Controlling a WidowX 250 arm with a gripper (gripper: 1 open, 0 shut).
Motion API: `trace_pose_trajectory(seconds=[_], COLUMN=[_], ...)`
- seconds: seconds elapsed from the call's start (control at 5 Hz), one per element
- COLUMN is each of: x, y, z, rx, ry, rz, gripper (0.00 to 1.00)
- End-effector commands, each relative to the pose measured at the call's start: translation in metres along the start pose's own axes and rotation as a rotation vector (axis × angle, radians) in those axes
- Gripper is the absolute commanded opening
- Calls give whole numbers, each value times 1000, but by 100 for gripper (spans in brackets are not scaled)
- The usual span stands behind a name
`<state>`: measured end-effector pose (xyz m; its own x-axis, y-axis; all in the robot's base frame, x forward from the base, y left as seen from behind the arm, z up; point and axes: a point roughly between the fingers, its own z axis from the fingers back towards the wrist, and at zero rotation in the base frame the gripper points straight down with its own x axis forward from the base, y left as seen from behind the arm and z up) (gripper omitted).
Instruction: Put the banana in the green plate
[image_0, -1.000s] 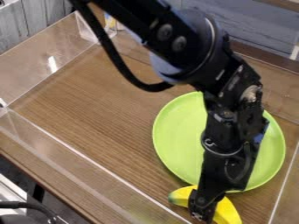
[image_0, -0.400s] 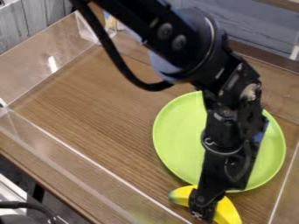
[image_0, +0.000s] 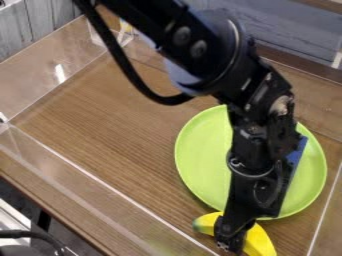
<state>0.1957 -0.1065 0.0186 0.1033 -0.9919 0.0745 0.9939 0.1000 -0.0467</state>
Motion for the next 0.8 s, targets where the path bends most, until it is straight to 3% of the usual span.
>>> trace_pose_trajectory(seconds=[0.0, 0.2, 0.4, 0.6], x=[-6, -8, -10, -12], y=[-2, -3, -5, -5], z=[2, 3, 3, 3], rx=[-1, 1, 5, 8], ry=[-6, -8, -11, -13], rz=[9, 9, 9, 8], gripper=[100, 100, 0, 0])
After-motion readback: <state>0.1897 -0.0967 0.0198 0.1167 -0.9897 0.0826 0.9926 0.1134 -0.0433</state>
